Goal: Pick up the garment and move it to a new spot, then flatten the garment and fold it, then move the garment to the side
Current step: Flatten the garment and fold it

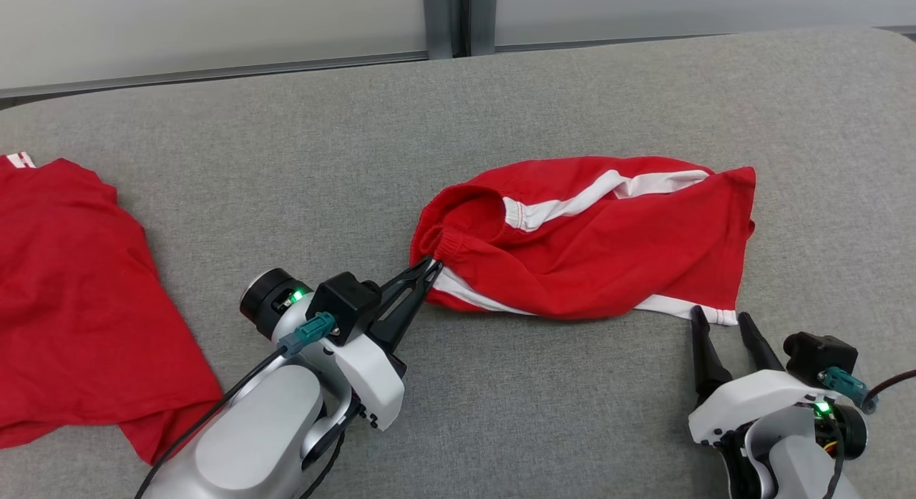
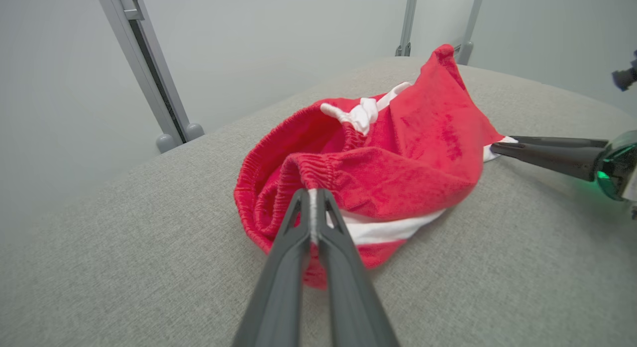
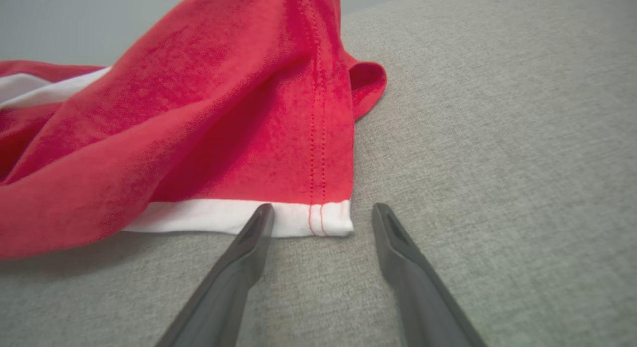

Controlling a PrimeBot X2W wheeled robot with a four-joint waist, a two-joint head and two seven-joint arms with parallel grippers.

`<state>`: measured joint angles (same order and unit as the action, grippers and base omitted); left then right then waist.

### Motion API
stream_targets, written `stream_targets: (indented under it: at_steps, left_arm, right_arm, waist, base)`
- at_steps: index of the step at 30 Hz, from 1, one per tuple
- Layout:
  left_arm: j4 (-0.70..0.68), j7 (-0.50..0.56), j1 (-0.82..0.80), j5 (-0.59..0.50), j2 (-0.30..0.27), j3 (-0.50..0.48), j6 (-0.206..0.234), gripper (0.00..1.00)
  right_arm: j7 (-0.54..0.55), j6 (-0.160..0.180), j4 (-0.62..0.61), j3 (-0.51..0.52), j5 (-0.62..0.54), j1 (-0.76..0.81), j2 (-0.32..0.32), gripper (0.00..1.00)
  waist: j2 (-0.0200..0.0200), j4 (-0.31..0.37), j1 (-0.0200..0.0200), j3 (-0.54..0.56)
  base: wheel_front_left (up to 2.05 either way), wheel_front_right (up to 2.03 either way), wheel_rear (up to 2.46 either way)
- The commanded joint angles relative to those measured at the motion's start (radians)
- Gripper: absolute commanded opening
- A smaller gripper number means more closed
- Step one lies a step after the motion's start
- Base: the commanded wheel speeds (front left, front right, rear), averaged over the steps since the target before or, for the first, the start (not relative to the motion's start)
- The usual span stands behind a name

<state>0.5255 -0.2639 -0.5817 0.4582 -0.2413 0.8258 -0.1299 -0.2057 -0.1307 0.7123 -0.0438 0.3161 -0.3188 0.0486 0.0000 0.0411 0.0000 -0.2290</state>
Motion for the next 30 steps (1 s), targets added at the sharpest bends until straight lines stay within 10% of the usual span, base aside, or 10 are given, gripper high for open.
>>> stream_targets:
  at_steps: [1,2,3,5,6,18,30]
  left_arm:
    - [-0.005,-0.001,0.005,-0.011,0.000,-0.012,0.000,0.00]
    - [-0.007,-0.001,0.006,-0.014,0.002,-0.017,0.000,0.00]
    - [-0.007,-0.001,0.008,-0.015,0.004,-0.020,0.000,0.00]
    - [-0.008,-0.001,0.010,-0.018,0.006,-0.026,0.000,0.00]
    - [-0.009,-0.001,0.010,-0.018,0.006,-0.028,0.000,0.00]
    - [-0.048,-0.001,0.047,-0.046,0.006,-0.142,0.002,0.00]
    - [-0.159,-0.001,0.099,0.017,0.024,-0.362,0.002,0.00]
  right_arm:
    - [0.010,0.000,0.021,0.003,0.000,-0.014,0.003,1.00]
    - [0.019,0.000,0.034,0.000,0.003,-0.018,0.002,0.99]
    - [0.022,0.000,0.045,-0.005,0.007,-0.020,0.002,0.50]
    - [0.016,0.000,0.056,-0.009,0.006,-0.027,0.001,0.04]
    - [0.013,0.000,0.060,-0.014,0.007,-0.031,0.001,0.00]
    - [-0.010,0.000,-0.003,-0.035,-0.025,-0.058,0.003,0.00]
    - [0.289,0.000,-0.410,-0.154,0.125,-0.158,0.127,0.00]
  waist:
    - [0.0000,-0.006,0.0000,0.000]
    - [0.0000,-0.009,0.0000,-0.001]
    - [0.0000,-0.011,0.0000,-0.001]
    - [0.0000,-0.013,0.0000,-0.002]
    - [0.0000,-0.013,0.0000,-0.002]
    - [0.0000,-0.007,0.0000,0.042]
    - [0.0000,-0.040,0.0000,0.180]
  base:
    - [0.00,0.00,0.00]
    - [0.00,0.00,0.00]
    - [0.00,0.00,0.00]
    - [0.00,0.00,0.00]
    - [0.00,0.00,0.00]
    - [0.00,0.00,0.00]
    - [0.00,0.00,0.00]
